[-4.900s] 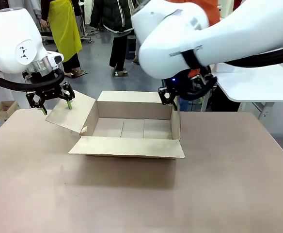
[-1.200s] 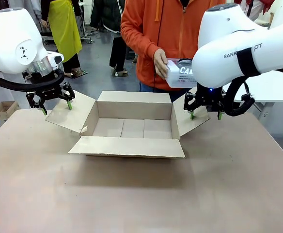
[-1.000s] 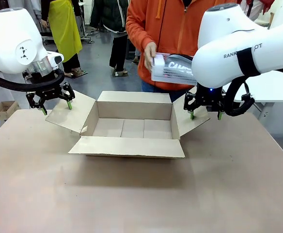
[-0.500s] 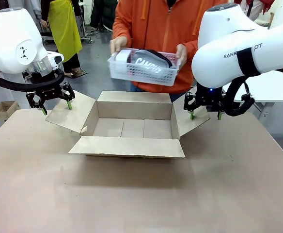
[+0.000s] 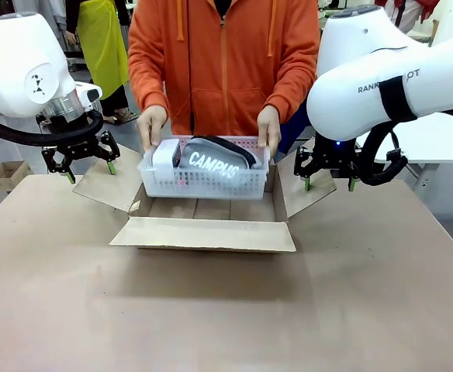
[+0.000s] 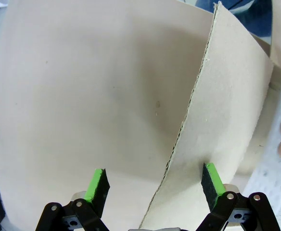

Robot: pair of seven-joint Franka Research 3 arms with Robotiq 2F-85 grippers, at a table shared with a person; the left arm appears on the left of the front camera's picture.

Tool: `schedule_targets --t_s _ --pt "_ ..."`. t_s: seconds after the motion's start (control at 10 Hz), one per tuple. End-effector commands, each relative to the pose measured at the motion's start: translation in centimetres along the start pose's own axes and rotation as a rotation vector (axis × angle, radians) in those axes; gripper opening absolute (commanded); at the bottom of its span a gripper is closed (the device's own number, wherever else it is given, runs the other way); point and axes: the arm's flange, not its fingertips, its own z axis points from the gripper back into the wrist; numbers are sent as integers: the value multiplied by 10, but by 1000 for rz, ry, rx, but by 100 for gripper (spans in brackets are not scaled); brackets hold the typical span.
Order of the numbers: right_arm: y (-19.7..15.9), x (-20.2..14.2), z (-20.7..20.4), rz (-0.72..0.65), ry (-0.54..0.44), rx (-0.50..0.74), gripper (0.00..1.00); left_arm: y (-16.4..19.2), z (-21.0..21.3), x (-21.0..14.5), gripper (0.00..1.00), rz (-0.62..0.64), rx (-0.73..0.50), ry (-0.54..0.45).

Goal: Pack the gift set into the box.
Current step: Lift both hands away from the flaps of the Package Box.

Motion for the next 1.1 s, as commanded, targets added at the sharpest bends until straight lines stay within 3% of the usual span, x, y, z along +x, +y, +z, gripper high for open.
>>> schedule_targets --t_s 0.0,1.0 --pt "2 3 1 -17 -15 -28 100 0 2 -2 100 13 24 -8" --pt "0 0 0 0 0 0 100 0 0 0 100 0 0 0"
